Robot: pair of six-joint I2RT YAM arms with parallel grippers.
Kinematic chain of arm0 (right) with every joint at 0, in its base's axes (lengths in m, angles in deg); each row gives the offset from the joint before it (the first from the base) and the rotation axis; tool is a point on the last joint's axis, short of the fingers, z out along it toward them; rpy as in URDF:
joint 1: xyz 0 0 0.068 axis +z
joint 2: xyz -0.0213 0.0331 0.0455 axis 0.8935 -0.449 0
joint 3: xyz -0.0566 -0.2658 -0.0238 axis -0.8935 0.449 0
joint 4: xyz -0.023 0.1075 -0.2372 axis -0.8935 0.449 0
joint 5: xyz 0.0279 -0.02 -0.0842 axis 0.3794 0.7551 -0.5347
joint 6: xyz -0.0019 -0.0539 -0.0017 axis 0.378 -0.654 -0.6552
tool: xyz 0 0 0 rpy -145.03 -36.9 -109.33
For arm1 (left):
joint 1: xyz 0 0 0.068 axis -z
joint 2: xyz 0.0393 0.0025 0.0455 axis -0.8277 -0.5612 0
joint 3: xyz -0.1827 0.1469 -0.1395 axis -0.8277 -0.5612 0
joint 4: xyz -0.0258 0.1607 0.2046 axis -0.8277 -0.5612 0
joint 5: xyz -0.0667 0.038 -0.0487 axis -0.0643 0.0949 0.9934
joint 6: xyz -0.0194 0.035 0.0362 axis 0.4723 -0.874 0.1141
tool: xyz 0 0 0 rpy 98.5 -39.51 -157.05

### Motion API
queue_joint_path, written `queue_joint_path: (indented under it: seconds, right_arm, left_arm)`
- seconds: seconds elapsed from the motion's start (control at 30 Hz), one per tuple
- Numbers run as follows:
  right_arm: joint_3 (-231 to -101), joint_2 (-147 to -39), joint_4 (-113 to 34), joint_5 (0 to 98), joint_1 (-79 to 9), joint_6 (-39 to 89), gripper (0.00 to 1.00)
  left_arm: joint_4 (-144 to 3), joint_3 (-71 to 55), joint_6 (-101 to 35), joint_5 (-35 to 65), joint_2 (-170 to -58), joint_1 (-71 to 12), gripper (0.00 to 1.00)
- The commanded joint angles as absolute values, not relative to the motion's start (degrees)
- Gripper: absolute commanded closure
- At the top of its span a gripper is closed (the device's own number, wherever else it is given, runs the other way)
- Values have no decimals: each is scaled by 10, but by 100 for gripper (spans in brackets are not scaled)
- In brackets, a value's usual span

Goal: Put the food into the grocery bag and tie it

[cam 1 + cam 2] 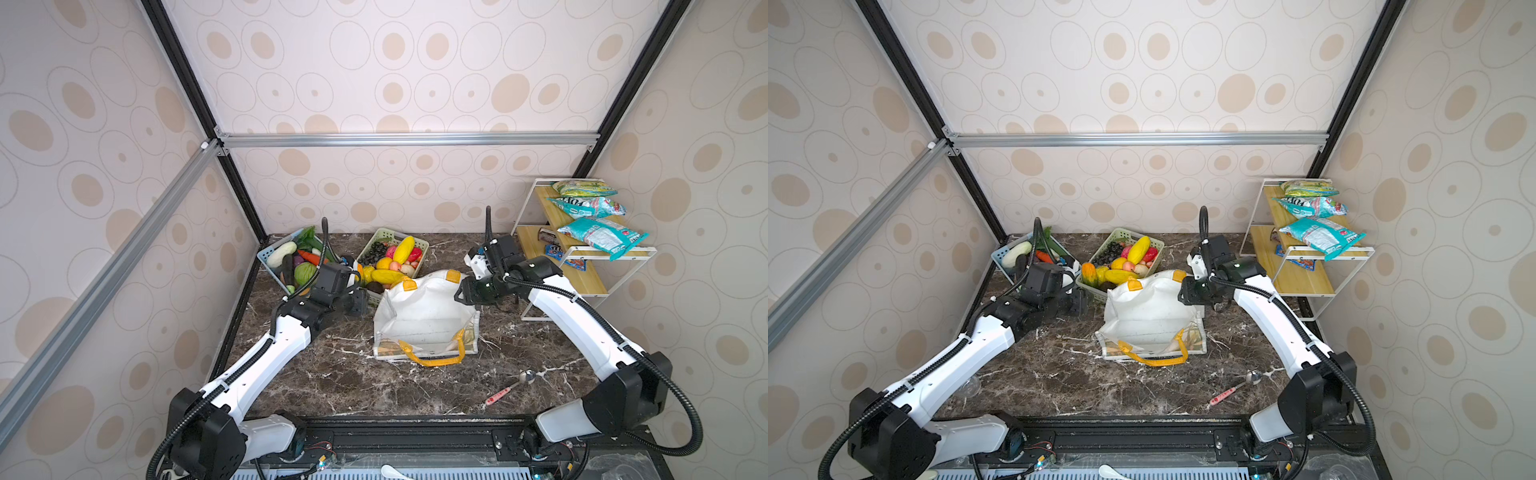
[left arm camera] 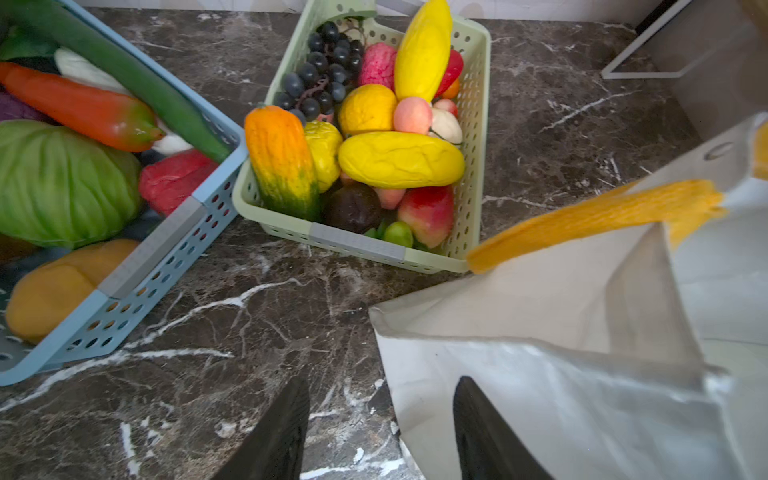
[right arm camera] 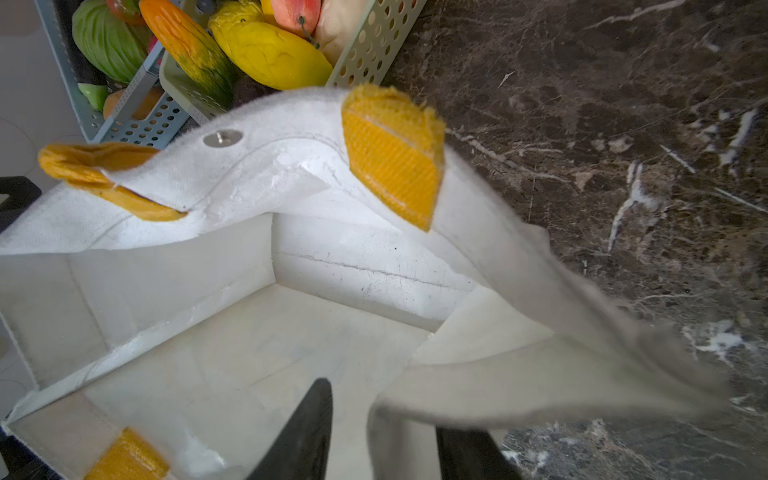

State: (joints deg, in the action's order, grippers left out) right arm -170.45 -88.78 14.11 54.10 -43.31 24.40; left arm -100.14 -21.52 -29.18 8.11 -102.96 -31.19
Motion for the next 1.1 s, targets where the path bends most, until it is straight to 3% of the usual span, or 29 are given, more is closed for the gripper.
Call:
queue_joint_path:
  seconds: [0.0, 0.2, 0.53, 0.8, 1.07]
  right_arm:
    - [-1737, -859, 164, 532, -444, 231, 50]
    - [-1766, -842, 167, 523, -457, 222, 40]
    - [-1780, -833, 116, 506, -508, 228, 36]
    - [-1778, -854, 105, 514, -516, 227, 34]
    - [-1775, -860, 97, 524, -516, 230, 34]
  left_arm:
    - [-1011, -190, -307, 52, -1040, -328, 44]
    - [-986, -160, -292, 0, -1096, -343, 43]
    - [-920, -110, -266, -59, -1221, -346, 43]
    - [-883, -62, -249, -84, -1295, -346, 25]
    - [-861, -25, -256, -96, -1356, -347, 25]
